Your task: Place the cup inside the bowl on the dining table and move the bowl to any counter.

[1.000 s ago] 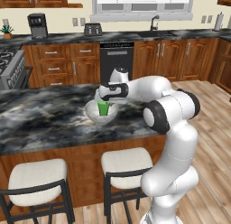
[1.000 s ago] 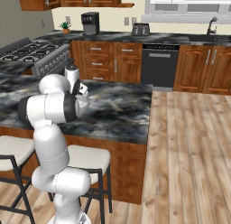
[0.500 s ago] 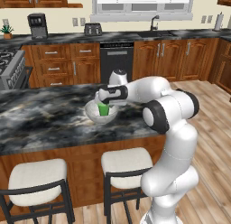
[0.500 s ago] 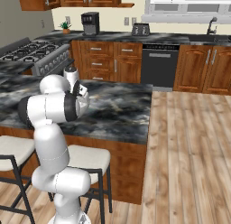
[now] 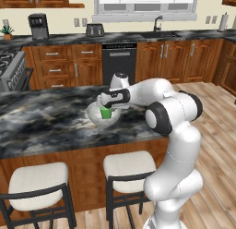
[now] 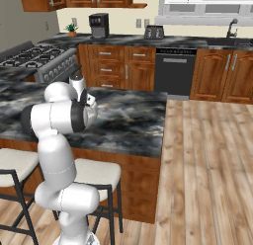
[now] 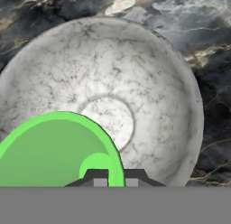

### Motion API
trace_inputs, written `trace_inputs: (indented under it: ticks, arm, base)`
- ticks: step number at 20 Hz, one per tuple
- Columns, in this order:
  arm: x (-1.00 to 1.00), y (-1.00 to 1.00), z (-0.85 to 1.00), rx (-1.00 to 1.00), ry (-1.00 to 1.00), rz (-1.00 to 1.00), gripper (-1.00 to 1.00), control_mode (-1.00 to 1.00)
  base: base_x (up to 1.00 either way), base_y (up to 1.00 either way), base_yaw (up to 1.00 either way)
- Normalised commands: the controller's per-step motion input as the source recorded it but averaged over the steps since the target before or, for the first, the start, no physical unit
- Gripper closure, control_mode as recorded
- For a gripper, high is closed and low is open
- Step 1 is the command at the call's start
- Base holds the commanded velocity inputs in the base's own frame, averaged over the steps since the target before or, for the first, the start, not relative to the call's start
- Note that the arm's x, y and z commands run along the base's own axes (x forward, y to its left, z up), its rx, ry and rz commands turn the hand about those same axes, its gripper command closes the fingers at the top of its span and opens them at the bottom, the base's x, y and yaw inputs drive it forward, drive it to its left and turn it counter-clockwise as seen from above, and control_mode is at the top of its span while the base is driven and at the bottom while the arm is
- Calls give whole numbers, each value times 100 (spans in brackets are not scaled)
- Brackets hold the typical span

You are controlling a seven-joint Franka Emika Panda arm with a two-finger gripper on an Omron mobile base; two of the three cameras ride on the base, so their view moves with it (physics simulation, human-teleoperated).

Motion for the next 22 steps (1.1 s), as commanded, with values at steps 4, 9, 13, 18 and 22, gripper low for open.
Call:
trace_inputs:
  ticks: [4,9,13,18,22]
  arm:
    - [0,0,-9,0,0,0,100,-100]
    - [0,0,-8,0,0,0,100,-100]
    - [0,0,-1,0,0,0,100,-100]
    - [0,5,0,0,0,0,-100,-100]
    - [0,0,0,0,0,0,-100,-100]
  base:
    - [0,0,0]
    - [0,0,0]
    - [0,0,0]
    - [0,0,0]
    - [0,0,0]
